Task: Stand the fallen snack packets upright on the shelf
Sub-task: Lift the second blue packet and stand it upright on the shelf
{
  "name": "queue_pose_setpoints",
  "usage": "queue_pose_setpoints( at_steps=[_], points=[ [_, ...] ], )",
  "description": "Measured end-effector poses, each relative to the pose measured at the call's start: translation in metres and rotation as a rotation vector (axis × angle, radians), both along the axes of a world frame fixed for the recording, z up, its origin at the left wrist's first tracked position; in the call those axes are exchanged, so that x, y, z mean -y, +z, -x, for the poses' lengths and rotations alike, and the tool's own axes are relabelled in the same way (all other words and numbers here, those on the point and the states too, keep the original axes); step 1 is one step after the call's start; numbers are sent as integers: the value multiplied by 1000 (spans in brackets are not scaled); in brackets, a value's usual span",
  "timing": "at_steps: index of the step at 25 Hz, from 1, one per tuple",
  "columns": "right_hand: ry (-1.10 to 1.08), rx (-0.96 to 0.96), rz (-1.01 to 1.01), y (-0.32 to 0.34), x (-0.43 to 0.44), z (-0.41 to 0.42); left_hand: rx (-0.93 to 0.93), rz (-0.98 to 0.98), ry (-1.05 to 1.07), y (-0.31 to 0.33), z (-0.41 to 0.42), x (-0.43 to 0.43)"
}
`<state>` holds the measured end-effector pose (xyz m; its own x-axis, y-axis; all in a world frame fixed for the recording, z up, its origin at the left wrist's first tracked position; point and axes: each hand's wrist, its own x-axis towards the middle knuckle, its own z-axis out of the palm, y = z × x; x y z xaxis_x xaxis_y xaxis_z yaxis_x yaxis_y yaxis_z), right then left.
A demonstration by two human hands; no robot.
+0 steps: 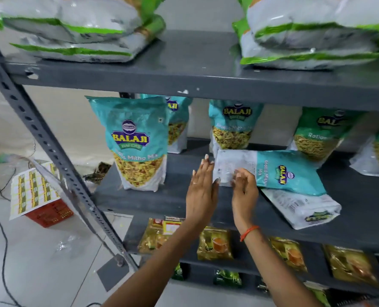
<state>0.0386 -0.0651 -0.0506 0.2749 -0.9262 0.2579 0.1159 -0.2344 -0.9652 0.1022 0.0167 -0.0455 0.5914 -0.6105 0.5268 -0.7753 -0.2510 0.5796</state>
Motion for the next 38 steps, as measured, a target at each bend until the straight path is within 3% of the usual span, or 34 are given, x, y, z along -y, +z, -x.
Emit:
queue_pose_setpoints(
  at_steps=[5, 9, 15, 28, 38],
  points=[
    [-9, 48, -438, -25, 51, 59, -55, -231, -154, -10, 41, 70],
    [90, 83, -564, -29, 71, 75, -71, -285, -153, -11, 58, 97],
    [145, 154, -789, -24, 79, 71, 49, -263, -39, -1, 62, 91],
    [125, 176, -814, -18, 73, 66, -116, -235, -32, -9, 60, 69],
    [106, 151, -787, -18, 71, 68, 123, -171, -54, -35, 49, 74]
  ],
)
